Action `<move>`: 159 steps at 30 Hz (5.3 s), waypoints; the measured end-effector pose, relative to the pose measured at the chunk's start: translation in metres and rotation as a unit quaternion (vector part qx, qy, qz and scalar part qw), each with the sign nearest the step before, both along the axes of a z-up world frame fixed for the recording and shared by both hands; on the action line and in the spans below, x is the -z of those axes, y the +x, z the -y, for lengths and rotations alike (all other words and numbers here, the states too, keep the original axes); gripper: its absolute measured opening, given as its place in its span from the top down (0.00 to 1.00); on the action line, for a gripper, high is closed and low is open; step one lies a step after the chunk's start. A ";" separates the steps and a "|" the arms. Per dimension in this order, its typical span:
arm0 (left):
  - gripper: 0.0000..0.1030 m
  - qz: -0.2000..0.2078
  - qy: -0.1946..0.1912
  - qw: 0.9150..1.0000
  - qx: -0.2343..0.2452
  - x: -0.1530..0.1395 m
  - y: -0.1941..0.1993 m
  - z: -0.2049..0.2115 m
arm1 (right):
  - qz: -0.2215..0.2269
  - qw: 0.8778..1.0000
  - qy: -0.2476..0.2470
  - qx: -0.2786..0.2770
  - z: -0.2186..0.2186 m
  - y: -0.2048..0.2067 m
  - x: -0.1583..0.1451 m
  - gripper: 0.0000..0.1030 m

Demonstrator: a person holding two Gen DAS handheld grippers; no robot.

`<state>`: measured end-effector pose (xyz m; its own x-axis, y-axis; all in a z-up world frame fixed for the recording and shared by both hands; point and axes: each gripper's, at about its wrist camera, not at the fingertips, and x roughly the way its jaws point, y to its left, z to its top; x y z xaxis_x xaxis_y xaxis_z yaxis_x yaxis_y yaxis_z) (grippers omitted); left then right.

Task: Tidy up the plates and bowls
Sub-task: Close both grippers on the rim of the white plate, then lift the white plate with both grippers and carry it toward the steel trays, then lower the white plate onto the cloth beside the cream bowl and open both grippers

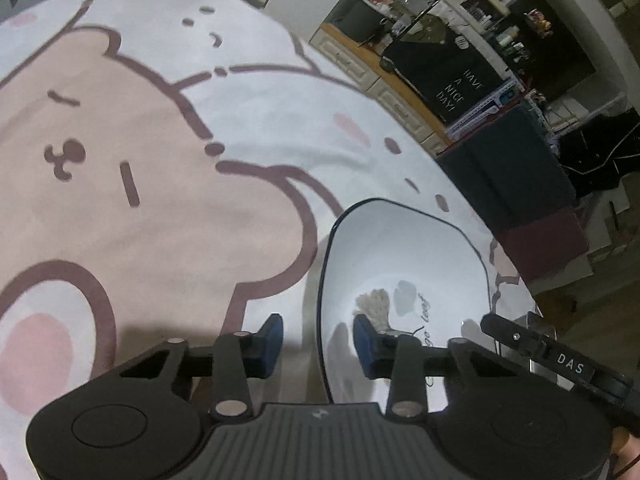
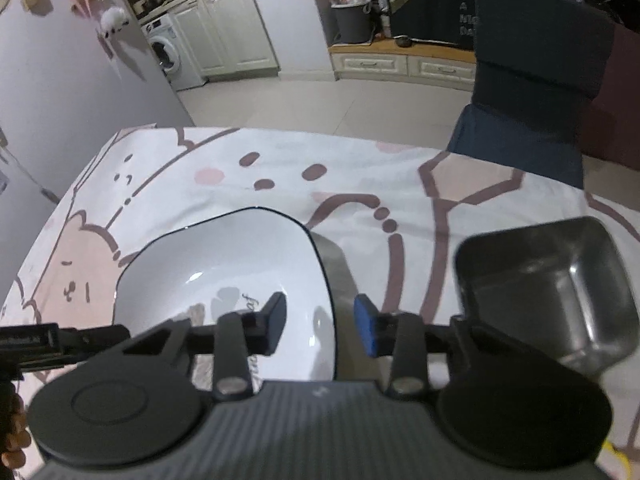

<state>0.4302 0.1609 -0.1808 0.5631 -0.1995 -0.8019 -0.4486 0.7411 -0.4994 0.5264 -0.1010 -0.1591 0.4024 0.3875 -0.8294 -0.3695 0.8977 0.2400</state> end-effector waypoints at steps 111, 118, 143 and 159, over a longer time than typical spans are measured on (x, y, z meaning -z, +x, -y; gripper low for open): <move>0.85 0.076 0.064 0.935 0.340 -0.047 -0.180 0.227 | -0.017 0.985 0.036 0.170 0.230 -0.340 -0.047 0.87; 0.85 0.058 0.068 0.935 0.343 -0.039 -0.179 0.230 | -0.042 0.985 0.022 0.166 0.229 -0.334 -0.036 0.86; 0.85 0.039 0.089 0.932 0.350 -0.039 -0.174 0.239 | -0.081 0.981 0.010 0.176 0.228 -0.322 -0.017 0.83; 0.88 0.038 0.099 0.930 0.353 -0.039 -0.175 0.239 | -0.091 0.976 -0.009 0.199 0.229 -0.318 -0.010 0.85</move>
<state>0.2550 -0.0779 -0.1414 0.4038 -0.3939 -0.8257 0.2145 0.9182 -0.3331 0.2081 -0.3298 -0.1491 0.3646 0.2155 -0.9059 0.0571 0.9658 0.2528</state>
